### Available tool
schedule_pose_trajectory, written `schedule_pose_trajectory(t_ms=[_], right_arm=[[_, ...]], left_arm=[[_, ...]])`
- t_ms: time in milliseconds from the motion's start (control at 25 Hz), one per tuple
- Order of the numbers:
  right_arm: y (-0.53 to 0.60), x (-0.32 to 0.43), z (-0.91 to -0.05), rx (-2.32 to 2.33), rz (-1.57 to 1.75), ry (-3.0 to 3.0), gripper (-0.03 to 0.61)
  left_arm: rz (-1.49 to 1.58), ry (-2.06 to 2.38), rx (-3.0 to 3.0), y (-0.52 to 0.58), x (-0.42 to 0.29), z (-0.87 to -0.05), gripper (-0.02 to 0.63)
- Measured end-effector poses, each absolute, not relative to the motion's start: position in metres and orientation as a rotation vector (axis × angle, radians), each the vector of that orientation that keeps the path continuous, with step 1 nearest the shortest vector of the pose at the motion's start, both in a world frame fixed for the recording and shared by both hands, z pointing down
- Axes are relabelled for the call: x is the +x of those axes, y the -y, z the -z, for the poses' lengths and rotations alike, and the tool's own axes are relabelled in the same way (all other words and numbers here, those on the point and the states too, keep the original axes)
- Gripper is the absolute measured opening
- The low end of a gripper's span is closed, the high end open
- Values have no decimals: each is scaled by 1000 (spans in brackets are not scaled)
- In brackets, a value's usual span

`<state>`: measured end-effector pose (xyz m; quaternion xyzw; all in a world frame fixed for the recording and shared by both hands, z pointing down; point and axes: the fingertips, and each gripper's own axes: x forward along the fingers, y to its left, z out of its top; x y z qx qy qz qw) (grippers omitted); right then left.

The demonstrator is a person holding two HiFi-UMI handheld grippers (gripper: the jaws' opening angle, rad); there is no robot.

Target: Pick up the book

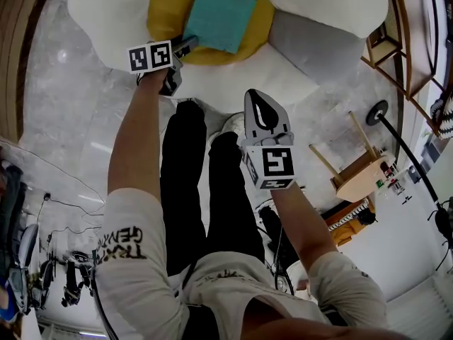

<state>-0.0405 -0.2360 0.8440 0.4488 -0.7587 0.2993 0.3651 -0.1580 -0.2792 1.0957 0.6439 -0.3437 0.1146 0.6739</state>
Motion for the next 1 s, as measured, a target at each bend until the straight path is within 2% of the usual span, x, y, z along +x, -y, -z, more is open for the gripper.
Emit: schedule_pose_trajectory(t_ms=[360,720,880,1000], right_arm=[[230,-27,-841,1160,-795,1936,28],[237,-15,-832,1211,-783,1941,28],[241,-10,-825,1249,-776,1959,28],[241,-11,-821,1263,-760,1977,28]], left_arm=[[-2,625,1357,269,-146,-1066,181],[178,579,1338,253,-123,-1037,172],[329,572,1301,256,-120,-1010,172],[326,644,1318,252,-133,-1004,172]])
